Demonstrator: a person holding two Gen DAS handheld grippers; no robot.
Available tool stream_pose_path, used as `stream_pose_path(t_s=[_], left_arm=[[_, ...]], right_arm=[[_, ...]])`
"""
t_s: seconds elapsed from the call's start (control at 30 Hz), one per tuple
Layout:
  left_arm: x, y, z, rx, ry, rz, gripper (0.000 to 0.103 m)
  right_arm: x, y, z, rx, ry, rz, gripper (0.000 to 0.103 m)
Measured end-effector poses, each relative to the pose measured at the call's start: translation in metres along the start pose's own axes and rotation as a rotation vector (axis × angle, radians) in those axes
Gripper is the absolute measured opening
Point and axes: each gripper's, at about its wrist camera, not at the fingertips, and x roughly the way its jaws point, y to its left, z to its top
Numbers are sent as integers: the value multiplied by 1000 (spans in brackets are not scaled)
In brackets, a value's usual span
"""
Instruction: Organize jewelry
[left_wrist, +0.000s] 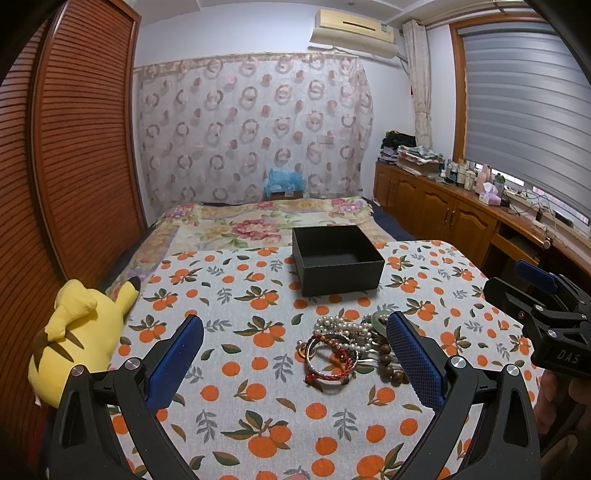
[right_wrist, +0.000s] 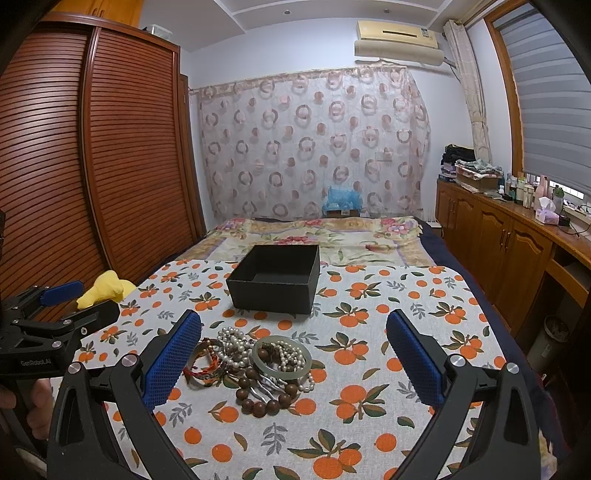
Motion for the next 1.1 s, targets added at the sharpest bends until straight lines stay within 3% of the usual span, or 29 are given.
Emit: stream_pose_path(t_s=[0.87,1.1], left_arm=[[-4,5,2,1,6,3,96],[14,6,-10,-1,35,1,96]], right_arm=[[-1,2,-4,1,3,2,101],[8,-2,-14,-2,18,10,101]])
